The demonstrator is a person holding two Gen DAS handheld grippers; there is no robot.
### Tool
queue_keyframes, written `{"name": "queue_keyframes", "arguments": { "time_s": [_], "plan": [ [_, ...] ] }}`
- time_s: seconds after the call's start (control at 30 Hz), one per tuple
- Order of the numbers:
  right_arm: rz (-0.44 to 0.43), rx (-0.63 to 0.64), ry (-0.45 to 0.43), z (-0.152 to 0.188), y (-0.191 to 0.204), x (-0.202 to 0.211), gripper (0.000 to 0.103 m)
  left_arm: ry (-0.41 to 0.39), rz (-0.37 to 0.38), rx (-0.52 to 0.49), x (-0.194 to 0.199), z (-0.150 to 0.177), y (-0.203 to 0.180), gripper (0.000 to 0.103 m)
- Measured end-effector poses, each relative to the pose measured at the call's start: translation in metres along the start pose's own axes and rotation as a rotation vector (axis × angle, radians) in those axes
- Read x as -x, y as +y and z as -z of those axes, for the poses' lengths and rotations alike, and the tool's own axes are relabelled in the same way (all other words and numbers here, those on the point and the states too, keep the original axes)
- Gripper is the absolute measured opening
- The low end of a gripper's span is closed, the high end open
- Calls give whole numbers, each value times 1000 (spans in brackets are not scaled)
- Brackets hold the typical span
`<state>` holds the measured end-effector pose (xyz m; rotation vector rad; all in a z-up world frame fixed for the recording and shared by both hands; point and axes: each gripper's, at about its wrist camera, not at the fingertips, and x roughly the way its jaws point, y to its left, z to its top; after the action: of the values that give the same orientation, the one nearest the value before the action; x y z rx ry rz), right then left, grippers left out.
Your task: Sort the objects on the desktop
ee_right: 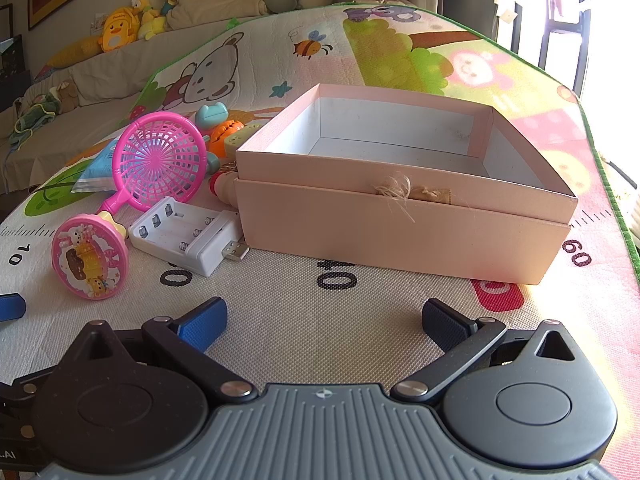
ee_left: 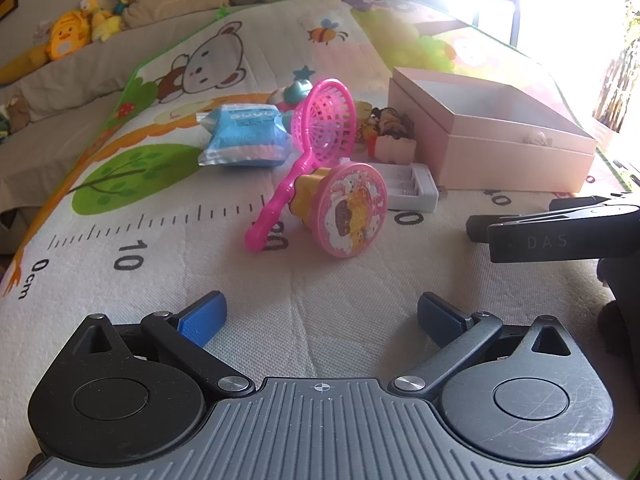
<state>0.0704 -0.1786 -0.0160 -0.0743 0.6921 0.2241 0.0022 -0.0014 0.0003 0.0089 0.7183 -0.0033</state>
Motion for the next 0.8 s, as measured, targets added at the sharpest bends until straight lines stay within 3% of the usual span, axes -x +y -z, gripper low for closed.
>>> {"name": "queue_keyframes", "arguments": {
  "time_s": [0.43, 0.63, 0.8],
  "plan": [
    [-22, 20, 110, 18, 1, 33, 103, 6, 15, -2, 2, -2, 4, 103],
    [-18, 15, 100, 20, 2, 34, 103, -138, -13, -8, 25, -12, 9, 103],
    [-19, 11, 103, 20, 1, 34, 103, -148, -31, -15, 30, -28, 21, 103]
  ]
}}
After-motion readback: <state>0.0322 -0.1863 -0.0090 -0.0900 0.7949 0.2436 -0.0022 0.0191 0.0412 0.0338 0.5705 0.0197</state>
